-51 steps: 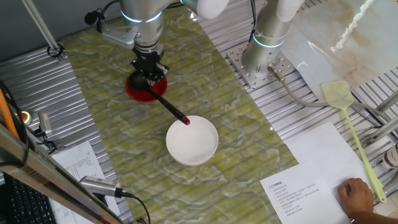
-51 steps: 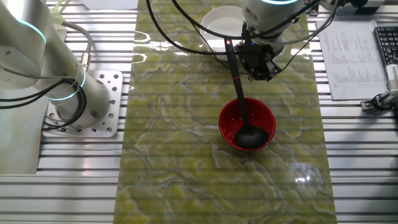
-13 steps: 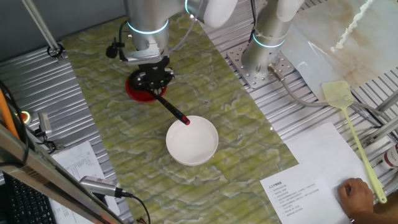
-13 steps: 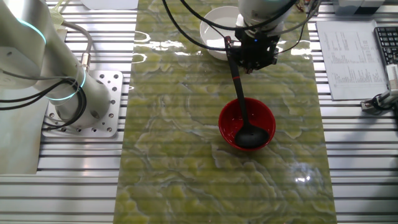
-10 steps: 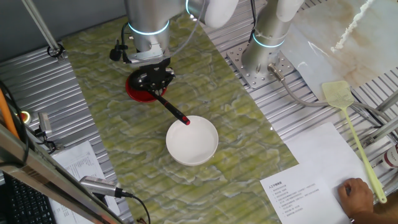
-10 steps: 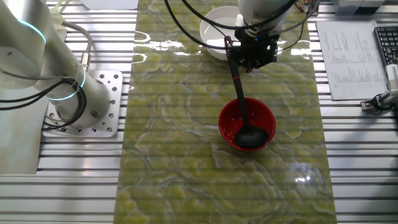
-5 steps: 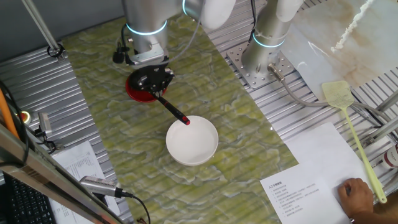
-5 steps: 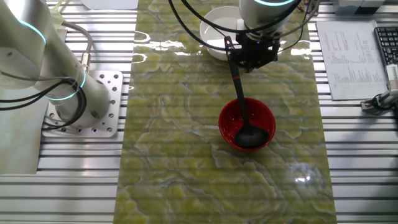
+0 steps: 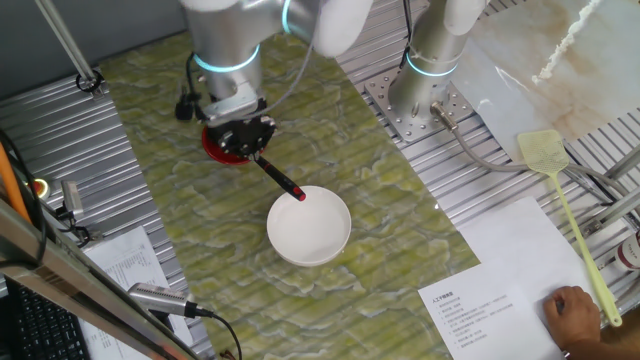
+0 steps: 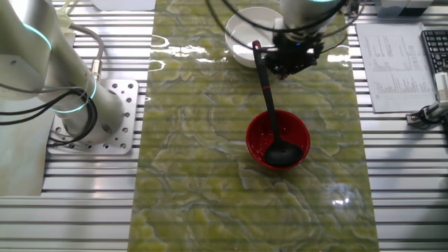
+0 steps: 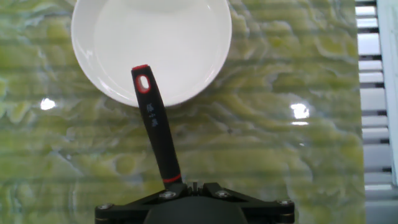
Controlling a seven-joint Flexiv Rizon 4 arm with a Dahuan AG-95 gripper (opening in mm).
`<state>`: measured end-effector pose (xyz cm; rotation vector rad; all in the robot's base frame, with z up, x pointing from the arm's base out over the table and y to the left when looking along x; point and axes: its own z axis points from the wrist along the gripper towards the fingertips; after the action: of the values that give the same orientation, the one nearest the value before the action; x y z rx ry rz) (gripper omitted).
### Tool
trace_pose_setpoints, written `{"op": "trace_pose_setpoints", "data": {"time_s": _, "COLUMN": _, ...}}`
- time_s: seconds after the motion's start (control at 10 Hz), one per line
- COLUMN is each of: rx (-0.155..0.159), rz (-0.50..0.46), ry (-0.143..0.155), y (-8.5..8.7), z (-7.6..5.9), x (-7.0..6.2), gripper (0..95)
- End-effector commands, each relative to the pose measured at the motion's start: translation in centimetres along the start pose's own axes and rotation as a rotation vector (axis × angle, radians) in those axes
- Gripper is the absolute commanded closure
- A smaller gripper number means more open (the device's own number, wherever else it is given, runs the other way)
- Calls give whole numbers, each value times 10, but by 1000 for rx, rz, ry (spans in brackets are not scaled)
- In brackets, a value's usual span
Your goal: Scoop water with a large spoon from one bowl to another
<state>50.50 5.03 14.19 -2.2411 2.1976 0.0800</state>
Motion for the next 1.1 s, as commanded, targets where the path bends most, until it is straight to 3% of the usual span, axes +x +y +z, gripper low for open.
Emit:
{"op": "trace_pose_setpoints", "data": {"time_s": 0.1, "rx": -9, "rz": -55, "ry": 24, "y": -4, "z": -2, "x": -4, "gripper": 950}}
{"op": "trace_pose_setpoints", "data": {"time_s": 0.6, "rx": -42, "rz": -204, "ry": 19, "y": -5, "z": 7, "x": -7, "gripper": 950}}
{"op": "trace_pose_setpoints", "data": {"time_s": 0.7, "rx": -52, "rz": -226, "ry": 18, "y": -5, "z": 9, "x": -7, "gripper": 760}}
{"op": "trace_pose_setpoints", "data": {"time_s": 0.8, "rx": -70, "rz": -257, "ry": 11, "y": -6, "z": 14, "x": -8, "gripper": 760}}
{"op": "trace_pose_setpoints", "data": {"time_s": 1.1, "rx": -69, "rz": -241, "ry": 4, "y": -3, "z": 17, "x": -6, "gripper": 760}}
